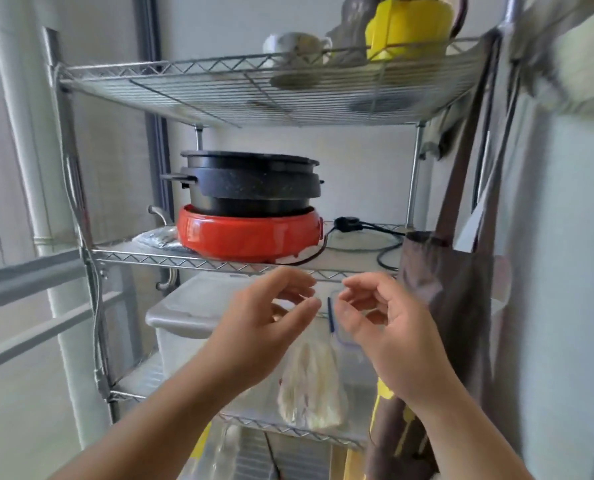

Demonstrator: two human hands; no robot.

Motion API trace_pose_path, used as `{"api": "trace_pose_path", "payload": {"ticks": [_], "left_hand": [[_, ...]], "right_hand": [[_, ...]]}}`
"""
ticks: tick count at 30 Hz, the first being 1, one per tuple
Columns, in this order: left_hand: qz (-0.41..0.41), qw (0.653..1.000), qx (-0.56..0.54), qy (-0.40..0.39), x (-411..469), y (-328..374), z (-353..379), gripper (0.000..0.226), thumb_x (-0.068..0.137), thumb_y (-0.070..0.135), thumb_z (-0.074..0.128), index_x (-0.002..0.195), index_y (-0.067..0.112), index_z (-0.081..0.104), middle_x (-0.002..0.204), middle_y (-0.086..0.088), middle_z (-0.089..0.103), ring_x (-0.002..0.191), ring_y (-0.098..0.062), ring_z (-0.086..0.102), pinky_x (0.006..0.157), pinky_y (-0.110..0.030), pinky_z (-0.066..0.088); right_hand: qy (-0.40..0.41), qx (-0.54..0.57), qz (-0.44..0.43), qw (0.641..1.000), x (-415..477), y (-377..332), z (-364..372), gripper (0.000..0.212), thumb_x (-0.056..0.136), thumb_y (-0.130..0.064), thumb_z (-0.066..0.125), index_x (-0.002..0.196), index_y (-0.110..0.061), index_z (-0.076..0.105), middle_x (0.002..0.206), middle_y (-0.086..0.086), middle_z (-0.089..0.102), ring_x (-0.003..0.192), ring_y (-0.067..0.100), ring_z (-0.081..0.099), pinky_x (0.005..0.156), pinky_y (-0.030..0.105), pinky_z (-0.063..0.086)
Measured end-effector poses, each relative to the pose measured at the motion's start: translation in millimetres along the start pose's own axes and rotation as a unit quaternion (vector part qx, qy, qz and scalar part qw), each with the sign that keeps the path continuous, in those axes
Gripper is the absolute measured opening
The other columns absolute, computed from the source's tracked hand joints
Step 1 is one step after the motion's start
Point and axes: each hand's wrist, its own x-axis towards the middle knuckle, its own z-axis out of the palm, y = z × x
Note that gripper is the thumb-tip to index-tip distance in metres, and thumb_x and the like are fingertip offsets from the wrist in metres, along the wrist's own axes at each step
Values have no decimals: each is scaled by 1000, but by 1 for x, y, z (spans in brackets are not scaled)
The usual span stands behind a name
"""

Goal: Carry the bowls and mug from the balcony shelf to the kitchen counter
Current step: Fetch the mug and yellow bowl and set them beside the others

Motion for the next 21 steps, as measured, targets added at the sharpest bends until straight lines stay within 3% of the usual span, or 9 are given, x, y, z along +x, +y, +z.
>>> {"api": "trace_pose_path", "payload": {"ticks": [4,9,12,14,18,21], "left_hand": [[61,998,14,22,51,22,-8,25,82,46,61,100,28,65,91,13,71,89,-6,68,70,-17,53],[102,992,56,50,124,52,-27,26,81,41,60,102,26,67,91,13,71,89,4,64,70,-8,50],[128,982,106,86,172,67,-44,18,83,35,63,96,24,68,86,15,69,84,5,63,69,-6,47],[134,974,148,106,203,74,-54,10,83,33,65,88,24,69,79,18,68,77,5,64,67,-10,48],[127,949,237,165,261,87,-66,21,79,38,63,74,18,69,69,4,69,71,-21,64,62,-29,50],[106,914,348,178,299,99,-66,29,76,40,59,70,13,67,62,-3,61,69,-30,58,53,-30,40]], "right_hand": [[36,-10,-71,997,51,-27,-12,24,79,-46,67,100,-34,65,92,-12,71,87,8,69,74,16,55],[81,-37,-126,988,126,-58,-30,21,79,-46,69,97,-35,65,87,-12,71,82,1,68,70,13,53],[119,-65,-147,980,171,-76,-44,20,79,-42,72,95,-31,65,79,-13,68,73,-5,64,66,10,49],[141,-97,-150,974,195,-88,-54,20,80,-41,73,93,-27,66,75,-14,67,69,-5,63,66,15,51],[213,-170,-140,952,234,-115,-71,29,75,-48,72,87,-22,69,75,-12,68,76,10,68,71,30,55],[269,-244,-132,922,258,-132,-72,32,73,-51,68,76,-19,65,66,-11,61,72,17,62,56,24,43]]}}
